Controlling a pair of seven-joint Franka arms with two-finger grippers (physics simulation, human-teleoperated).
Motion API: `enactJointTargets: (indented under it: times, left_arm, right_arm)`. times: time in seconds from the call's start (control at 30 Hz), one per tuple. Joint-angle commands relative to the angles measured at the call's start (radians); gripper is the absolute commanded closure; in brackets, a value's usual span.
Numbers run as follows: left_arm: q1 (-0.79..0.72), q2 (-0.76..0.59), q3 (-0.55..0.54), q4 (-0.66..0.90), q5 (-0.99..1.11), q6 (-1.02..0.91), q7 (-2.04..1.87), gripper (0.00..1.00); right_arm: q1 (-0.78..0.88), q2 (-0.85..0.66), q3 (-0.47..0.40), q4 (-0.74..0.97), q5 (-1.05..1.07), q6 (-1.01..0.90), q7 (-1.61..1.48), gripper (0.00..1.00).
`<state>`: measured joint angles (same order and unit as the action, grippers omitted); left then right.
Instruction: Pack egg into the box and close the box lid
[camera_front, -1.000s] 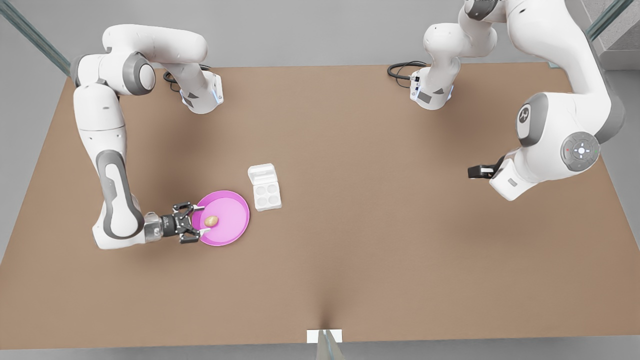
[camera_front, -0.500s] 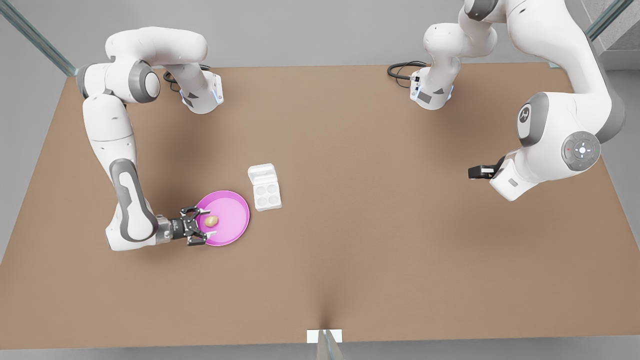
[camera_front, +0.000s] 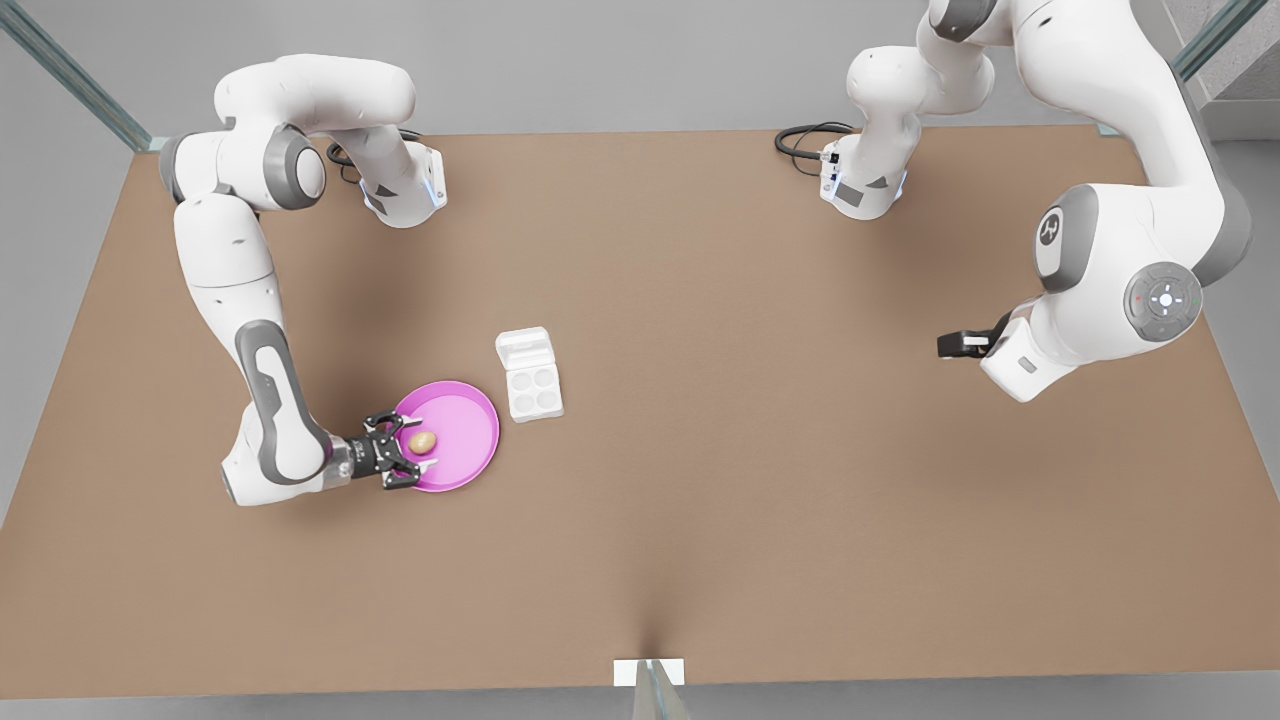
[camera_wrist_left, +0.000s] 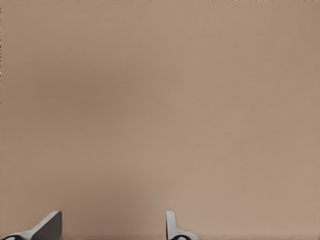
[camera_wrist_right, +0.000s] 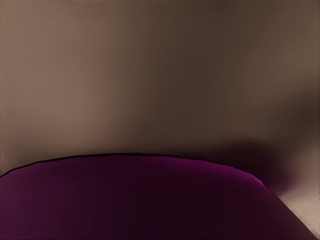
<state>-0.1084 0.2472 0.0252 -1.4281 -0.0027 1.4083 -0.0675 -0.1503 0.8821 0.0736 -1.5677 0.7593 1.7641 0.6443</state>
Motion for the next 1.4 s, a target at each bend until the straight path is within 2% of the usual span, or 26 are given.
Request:
enactJointTargets:
  times: [0.0, 0.07, 0.1, 0.13, 0.17, 0.23, 0.27, 0.63, 0.77, 0.9, 0.97, 1.0, 1.13, 1.23, 1.37]
  left_arm:
    - [-0.001, 0.0, -0.001, 0.0, 0.007, 0.001, 0.0, 0.0]
    - [-0.001, 0.0, -0.001, 0.0, 0.009, 0.0, 0.0, 0.0]
    - [-0.001, 0.0, -0.001, 0.0, 0.009, 0.001, 0.0, 0.0]
    - [-0.001, 0.0, -0.001, 0.0, 0.009, 0.001, 0.0, 0.0]
    - [-0.001, 0.0, -0.001, 0.0, 0.009, 0.001, 0.0, 0.0]
    - [-0.001, 0.001, -0.001, 0.0, 0.012, 0.001, 0.0, 0.0]
    - [-0.001, 0.001, 0.001, 0.0, 0.012, 0.001, 0.0, 0.0]
    - [-0.001, 0.0, -0.001, 0.0, 0.018, -0.002, 0.0, 0.0]
    - [-0.001, -0.005, -0.001, 0.002, 0.018, -0.012, -0.002, 0.0]
    - [-0.001, 0.001, -0.001, 0.0, 0.02, -0.009, 0.002, 0.0]
    - [-0.001, 0.0, -0.002, 0.0, 0.016, -0.011, 0.0, 0.0]
    - [-0.001, 0.0, -0.001, 0.0, 0.018, -0.011, 0.0, 0.0]
    - [-0.001, 0.006, -0.001, -0.005, 0.018, -0.02, 0.0, 0.0]
    - [-0.001, 0.009, -0.001, -0.006, 0.03, -0.029, 0.002, 0.0]
    - [-0.001, 0.011, -0.001, -0.009, 0.033, -0.031, 0.002, 0.0]
  right_arm:
    - [0.001, 0.0, 0.0, 0.0, 0.0, 0.0, 0.002, 0.07]
    - [0.0, 0.0, 0.0, 0.0, 0.002, 0.0, 0.002, 0.25]
    - [0.0, 0.0, 0.0, 0.002, 0.002, 0.002, 0.002, 0.29]
    - [0.0, 0.0, 0.0, 0.0, 0.002, 0.002, 0.003, 0.37]
    - [0.0, 0.0, 0.0, 0.002, 0.002, 0.002, 0.005, 0.46]
    - [0.0, 0.0, 0.0, 0.0, 0.003, 0.014, 0.008, 0.74]
    - [0.0, 0.0, 0.0, 0.0, 0.005, 0.017, 0.008, 0.79]
    - [0.001, -0.055, 0.002, 0.046, -0.028, 0.0, 0.06, 0.79]
    - [0.121, -0.069, 0.002, 0.304, -0.205, -0.06, 0.166, 0.79]
    - [0.277, -0.152, 0.003, 0.365, -0.489, -0.041, 0.143, 0.79]
    - [0.393, -0.271, -0.005, 0.25, -0.583, 0.089, 0.104, 0.79]
    - [0.425, -0.344, 0.0, 0.118, -0.637, 0.198, 0.101, 0.79]
    - [0.394, -0.459, 0.172, -0.161, -0.775, 0.477, 0.058, 0.79]
    - [0.336, -0.514, 0.255, -0.264, -0.772, 0.502, -0.054, 0.79]
    - [0.313, -0.534, 0.278, -0.342, -0.773, 0.502, -0.109, 0.79]
